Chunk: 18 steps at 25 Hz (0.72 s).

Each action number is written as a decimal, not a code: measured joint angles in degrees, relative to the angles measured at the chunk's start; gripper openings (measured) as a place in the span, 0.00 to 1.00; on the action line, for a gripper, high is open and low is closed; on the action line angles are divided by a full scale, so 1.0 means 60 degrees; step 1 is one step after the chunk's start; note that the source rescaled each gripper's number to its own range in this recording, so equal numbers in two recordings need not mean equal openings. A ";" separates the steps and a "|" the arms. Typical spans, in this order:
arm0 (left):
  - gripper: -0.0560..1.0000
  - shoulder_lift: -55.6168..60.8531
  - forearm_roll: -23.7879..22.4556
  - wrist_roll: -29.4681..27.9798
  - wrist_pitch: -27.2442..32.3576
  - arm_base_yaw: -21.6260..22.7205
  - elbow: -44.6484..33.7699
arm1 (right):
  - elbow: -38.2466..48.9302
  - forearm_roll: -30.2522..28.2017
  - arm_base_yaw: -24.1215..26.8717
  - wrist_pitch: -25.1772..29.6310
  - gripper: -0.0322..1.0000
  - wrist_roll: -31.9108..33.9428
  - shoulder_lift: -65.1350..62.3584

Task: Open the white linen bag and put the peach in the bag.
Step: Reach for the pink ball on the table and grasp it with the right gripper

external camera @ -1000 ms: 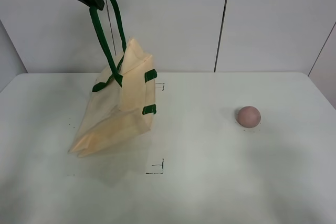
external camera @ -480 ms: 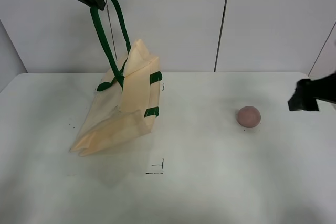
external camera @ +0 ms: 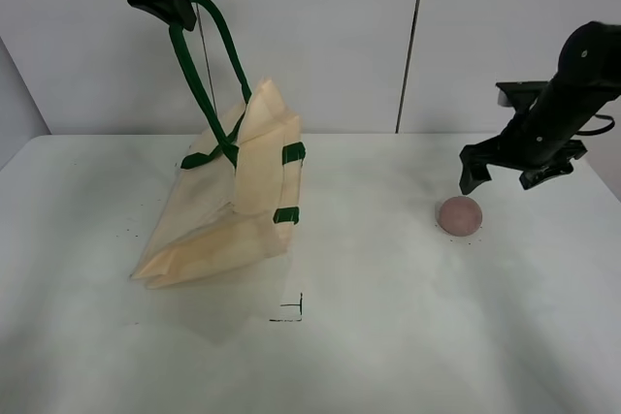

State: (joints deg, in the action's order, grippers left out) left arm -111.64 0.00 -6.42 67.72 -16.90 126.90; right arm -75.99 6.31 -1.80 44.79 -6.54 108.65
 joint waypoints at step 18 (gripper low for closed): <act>0.06 0.0000 0.0097 0.0000 0.0000 -0.0009 0.0000 | -0.0057 0.0259 -0.0304 -0.1828 1.00 -0.0304 0.1946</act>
State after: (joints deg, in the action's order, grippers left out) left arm -111.64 0.58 -6.42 67.72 -16.95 126.90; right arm -76.33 7.86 -3.62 33.82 -8.36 120.32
